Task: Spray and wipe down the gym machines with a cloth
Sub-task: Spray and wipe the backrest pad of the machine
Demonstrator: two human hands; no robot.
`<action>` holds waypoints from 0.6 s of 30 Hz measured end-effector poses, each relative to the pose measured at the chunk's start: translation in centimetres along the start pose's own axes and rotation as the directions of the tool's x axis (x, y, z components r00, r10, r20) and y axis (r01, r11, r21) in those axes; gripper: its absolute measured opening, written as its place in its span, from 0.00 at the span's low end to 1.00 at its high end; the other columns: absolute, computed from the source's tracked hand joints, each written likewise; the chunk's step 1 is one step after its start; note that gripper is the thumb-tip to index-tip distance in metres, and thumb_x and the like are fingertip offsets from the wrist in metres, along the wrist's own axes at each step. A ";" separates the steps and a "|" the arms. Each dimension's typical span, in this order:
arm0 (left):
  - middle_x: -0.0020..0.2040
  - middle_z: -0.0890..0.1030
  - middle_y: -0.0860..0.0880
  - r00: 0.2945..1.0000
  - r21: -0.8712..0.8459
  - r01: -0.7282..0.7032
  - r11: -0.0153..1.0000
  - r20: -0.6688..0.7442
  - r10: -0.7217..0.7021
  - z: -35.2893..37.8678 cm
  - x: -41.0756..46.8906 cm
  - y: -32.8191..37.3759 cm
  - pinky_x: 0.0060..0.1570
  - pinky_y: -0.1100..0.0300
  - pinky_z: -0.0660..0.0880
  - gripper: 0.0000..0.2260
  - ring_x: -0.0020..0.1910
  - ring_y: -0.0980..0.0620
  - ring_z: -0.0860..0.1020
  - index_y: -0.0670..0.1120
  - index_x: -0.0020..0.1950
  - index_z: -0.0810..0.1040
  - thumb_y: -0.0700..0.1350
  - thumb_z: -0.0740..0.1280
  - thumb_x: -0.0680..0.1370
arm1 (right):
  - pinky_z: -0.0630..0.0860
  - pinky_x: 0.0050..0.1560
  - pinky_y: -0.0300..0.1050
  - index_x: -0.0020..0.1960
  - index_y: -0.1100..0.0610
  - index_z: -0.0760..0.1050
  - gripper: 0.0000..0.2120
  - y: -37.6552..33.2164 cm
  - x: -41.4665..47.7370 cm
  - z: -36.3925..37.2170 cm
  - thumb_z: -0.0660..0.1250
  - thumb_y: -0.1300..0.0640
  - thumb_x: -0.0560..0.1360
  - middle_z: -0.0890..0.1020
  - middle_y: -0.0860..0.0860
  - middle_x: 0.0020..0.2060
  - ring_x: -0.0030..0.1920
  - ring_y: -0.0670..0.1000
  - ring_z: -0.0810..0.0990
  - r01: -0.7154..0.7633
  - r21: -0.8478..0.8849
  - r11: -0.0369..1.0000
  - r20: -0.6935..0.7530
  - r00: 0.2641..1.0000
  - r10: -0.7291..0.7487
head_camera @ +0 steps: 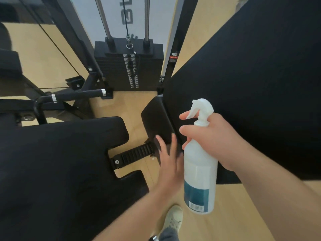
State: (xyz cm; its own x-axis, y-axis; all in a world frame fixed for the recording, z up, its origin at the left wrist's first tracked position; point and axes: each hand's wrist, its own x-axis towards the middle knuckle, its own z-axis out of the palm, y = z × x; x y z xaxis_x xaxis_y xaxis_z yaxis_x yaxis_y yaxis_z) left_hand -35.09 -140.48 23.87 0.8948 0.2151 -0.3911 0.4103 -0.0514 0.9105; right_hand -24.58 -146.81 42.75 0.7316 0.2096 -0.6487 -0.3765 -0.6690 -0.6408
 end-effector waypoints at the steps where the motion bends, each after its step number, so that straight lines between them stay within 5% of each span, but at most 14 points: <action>1: 0.80 0.34 0.64 0.999 -0.009 0.021 1.000 0.029 -0.021 0.3 -0.5 0.2 0.81 0.40 0.43 0.25 0.82 0.52 0.37 0.76 0.76 0.43 0.67 0.53 0.83 | 0.84 0.47 0.52 0.56 0.37 0.78 0.15 0.0 0.0 0.0 0.73 0.52 0.73 0.85 0.50 0.41 0.42 0.49 0.86 -0.011 -0.011 1.000 0.005 1.000 0.011; 3: 0.77 0.27 0.67 0.999 0.031 0.030 0.999 0.028 -0.031 -0.2 0.6 0.7 0.81 0.43 0.46 0.27 0.82 0.51 0.35 0.83 0.70 0.41 0.62 0.58 0.84 | 0.84 0.47 0.50 0.57 0.38 0.77 0.15 -0.1 0.1 -0.1 0.73 0.52 0.74 0.85 0.49 0.42 0.43 0.49 0.86 -0.021 -0.022 1.000 0.011 1.000 0.022; 5: 0.77 0.25 0.62 0.996 0.097 0.056 0.994 -0.069 -0.049 -1.5 4.5 1.7 0.80 0.44 0.48 0.29 0.82 0.47 0.35 0.78 0.74 0.38 0.54 0.55 0.87 | 0.83 0.45 0.47 0.57 0.38 0.77 0.14 0.0 0.2 -0.1 0.72 0.52 0.74 0.84 0.49 0.42 0.43 0.48 0.85 -0.030 -0.033 0.999 0.018 0.999 0.031; 10: 0.84 0.42 0.44 0.967 0.031 0.220 0.975 -0.136 -0.214 -6.5 12.5 5.5 0.80 0.40 0.50 0.24 0.83 0.39 0.48 0.66 0.82 0.44 0.54 0.48 0.88 | 0.84 0.49 0.51 0.56 0.39 0.76 0.13 -0.1 0.4 0.2 0.72 0.51 0.74 0.83 0.48 0.43 0.43 0.48 0.85 -0.028 -0.052 0.998 -0.012 1.000 0.027; 13: 0.83 0.57 0.44 0.930 0.013 0.354 0.935 -0.111 -0.350 -7.9 12.6 7.0 0.77 0.43 0.60 0.23 0.79 0.38 0.62 0.64 0.83 0.49 0.55 0.49 0.88 | 0.83 0.50 0.51 0.57 0.40 0.76 0.13 -0.3 0.0 0.5 0.71 0.52 0.75 0.82 0.49 0.45 0.45 0.49 0.84 -0.042 -0.046 0.998 -0.037 0.998 0.040; 18: 0.78 0.69 0.47 0.866 -0.058 0.486 0.872 -0.098 -0.490 -9.2 8.9 7.1 0.74 0.41 0.66 0.22 0.75 0.41 0.68 0.58 0.82 0.59 0.56 0.51 0.87 | 0.81 0.47 0.47 0.61 0.39 0.75 0.15 -0.2 -2.1 0.5 0.70 0.50 0.77 0.81 0.48 0.47 0.47 0.49 0.84 -0.056 -0.060 0.997 -0.036 0.998 0.054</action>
State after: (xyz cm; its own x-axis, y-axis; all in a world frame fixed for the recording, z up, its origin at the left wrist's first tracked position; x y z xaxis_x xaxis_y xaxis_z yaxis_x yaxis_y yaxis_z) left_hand -25.82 -129.92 28.12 0.5569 0.3073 -0.7716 0.7826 0.1169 0.6114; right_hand -26.31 -146.80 44.05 0.7298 0.1474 -0.6675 -0.3826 -0.7212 -0.5775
